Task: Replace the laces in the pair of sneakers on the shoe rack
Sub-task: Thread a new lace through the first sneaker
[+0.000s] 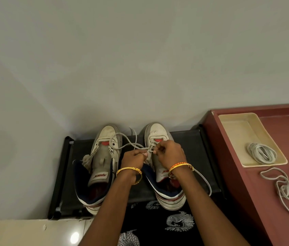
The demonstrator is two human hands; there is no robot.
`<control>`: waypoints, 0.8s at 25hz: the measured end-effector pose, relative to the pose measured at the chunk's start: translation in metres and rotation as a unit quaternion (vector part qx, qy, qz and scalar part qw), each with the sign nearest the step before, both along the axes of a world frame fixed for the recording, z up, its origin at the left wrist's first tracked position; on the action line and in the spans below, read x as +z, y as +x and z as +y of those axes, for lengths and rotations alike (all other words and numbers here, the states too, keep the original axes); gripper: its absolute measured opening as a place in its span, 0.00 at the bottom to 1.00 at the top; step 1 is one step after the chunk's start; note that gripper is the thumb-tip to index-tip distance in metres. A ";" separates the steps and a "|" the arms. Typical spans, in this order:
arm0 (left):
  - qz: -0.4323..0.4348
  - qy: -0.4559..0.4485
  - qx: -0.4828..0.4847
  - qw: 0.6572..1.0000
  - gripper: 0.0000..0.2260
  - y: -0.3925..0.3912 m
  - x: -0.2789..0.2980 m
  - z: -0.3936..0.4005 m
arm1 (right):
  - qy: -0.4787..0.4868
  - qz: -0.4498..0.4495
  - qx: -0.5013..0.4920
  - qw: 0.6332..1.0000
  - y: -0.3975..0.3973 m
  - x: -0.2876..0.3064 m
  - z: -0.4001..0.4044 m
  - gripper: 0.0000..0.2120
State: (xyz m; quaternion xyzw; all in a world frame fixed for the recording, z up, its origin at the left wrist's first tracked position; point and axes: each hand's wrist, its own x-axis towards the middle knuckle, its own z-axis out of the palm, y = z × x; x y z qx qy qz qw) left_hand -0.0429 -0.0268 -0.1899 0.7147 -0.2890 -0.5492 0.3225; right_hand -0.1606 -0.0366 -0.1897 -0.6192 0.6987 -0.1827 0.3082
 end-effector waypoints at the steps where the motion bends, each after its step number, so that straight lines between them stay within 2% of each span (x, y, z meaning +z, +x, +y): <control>1: 0.007 0.002 0.004 1.000 0.08 -0.001 0.001 0.000 | 0.007 0.009 0.001 1.000 0.001 -0.001 0.000 0.05; 10: 0.042 0.009 0.011 0.999 0.08 -0.001 0.007 0.006 | 0.010 0.056 0.021 0.998 0.006 0.001 -0.001 0.07; 12: 0.090 0.034 -0.008 0.995 0.06 0.004 0.012 0.006 | -0.003 0.032 0.021 0.999 0.007 0.001 0.001 0.07; 14: 0.147 0.079 -0.025 0.986 0.09 0.010 0.013 0.003 | -0.024 -0.006 0.005 1.000 0.007 -0.002 0.004 0.06; 17: 0.127 0.066 -0.027 0.989 0.09 0.010 0.003 -0.002 | -0.030 -0.052 -0.012 0.998 0.008 0.000 0.003 0.10; 18: 0.112 0.045 -0.019 0.993 0.08 0.009 0.001 -0.003 | -0.025 -0.040 -0.006 0.999 0.008 0.002 0.004 0.11; 20: 0.076 0.002 -0.011 0.997 0.04 0.007 -0.002 -0.003 | -0.044 0.065 0.017 0.997 0.004 0.005 0.014 0.18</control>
